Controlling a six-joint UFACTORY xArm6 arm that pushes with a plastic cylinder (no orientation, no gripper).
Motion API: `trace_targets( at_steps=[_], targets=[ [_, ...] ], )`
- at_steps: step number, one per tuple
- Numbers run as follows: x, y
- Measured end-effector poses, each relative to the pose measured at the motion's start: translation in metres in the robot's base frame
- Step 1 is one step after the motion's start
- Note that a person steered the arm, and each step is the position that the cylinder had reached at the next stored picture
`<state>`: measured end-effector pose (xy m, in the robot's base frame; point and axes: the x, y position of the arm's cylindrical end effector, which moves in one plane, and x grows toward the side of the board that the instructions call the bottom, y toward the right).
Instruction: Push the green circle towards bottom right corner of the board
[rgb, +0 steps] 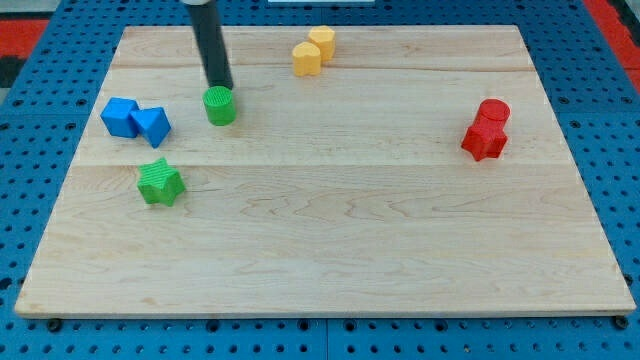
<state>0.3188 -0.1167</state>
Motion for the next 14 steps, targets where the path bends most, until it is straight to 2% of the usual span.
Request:
trace_targets(
  at_steps=[1, 2, 3, 4, 6, 12, 14],
  targets=[
    [0.016, -0.003],
    [0.012, -0.013],
    [0.017, -0.051],
    [0.035, -0.047],
    [0.047, -0.004],
    [0.059, 0.005],
    [0.083, 0.070]
  ],
)
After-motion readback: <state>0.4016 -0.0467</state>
